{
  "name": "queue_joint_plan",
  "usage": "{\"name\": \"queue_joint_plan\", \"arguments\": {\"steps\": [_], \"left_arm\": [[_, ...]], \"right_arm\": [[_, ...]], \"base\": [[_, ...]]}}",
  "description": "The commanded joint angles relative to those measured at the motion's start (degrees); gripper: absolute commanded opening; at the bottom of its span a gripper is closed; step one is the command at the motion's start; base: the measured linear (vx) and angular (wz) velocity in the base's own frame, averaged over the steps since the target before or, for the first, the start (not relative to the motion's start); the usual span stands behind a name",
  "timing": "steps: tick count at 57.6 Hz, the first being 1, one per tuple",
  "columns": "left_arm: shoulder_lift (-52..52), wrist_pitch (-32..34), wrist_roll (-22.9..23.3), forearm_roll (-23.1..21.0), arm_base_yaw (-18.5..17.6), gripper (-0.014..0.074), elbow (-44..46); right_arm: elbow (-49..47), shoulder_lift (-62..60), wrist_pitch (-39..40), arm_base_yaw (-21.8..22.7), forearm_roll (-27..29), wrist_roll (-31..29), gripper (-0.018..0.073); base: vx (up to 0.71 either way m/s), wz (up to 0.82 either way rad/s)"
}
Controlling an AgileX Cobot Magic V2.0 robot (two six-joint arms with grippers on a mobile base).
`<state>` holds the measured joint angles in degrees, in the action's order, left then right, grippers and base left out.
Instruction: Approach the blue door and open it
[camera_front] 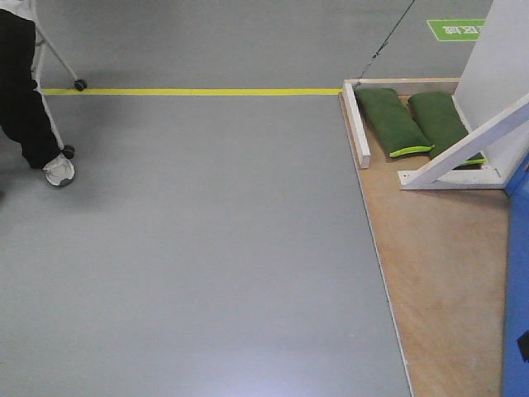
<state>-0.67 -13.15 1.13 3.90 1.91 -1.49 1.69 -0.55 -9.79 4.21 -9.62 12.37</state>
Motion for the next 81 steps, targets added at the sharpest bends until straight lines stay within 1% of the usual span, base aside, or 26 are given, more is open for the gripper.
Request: {"name": "queue_joint_plan", "arguments": {"steps": [1,40,44,51,53,60,69,73,75,81], "left_arm": [[-0.89,4.73,0.39,-0.15,-0.16,0.0073,1.52],[-0.79,4.73,0.39,-0.15,-0.16,0.0073,1.52],[-0.79,4.73,0.39,-0.15,-0.16,0.0073,1.52],[-0.79,4.73,0.39,-0.15,-0.16,0.0073,1.52],[-0.79,4.73,0.39,-0.15,-0.16,0.0073,1.52],[-0.79,4.73,0.39,-0.15,-0.16,0.0073,1.52],[-0.79,4.73,0.39,-0.15,-0.16,0.0073,1.52],[-0.79,4.73,0.39,-0.15,-0.16,0.0073,1.52],[-0.79,4.73,0.39,-0.15,-0.16,0.0073,1.52],[-0.79,4.73,0.39,-0.15,-0.16,0.0073,1.52]], "right_arm": [[0.10,-0.94,4.55,-0.11,-0.48,-0.62,0.0011],[-0.45,-0.82,4.08,-0.11,-0.29,-0.62,0.0011],[-3.76,-0.82,0.29,-0.06,-0.29,-0.62,0.0011],[-13.46,-0.63,-8.56,-0.06,-0.29,-0.62,0.0011],[-15.99,-0.31,-9.87,-0.06,-0.29,-0.62,0.0011],[-22.45,1.16,-9.81,-0.13,-0.26,-0.62,0.0011],[-24.97,1.89,-5.61,-0.13,-0.26,-0.62,0.0011],[-25.13,3.75,-4.87,0.94,-0.26,-0.62,0.0011],[-25.74,5.18,-4.63,2.26,-0.36,-0.62,0.0011],[-28.63,10.91,-3.17,8.46,-0.18,-0.62,0.0011]], "base": [[0.02,0.00],[0.00,0.00],[0.00,0.00],[0.00,0.00],[0.00,0.00],[0.00,0.00],[0.00,0.00],[0.00,0.00],[0.00,0.00],[0.00,0.00]]}}
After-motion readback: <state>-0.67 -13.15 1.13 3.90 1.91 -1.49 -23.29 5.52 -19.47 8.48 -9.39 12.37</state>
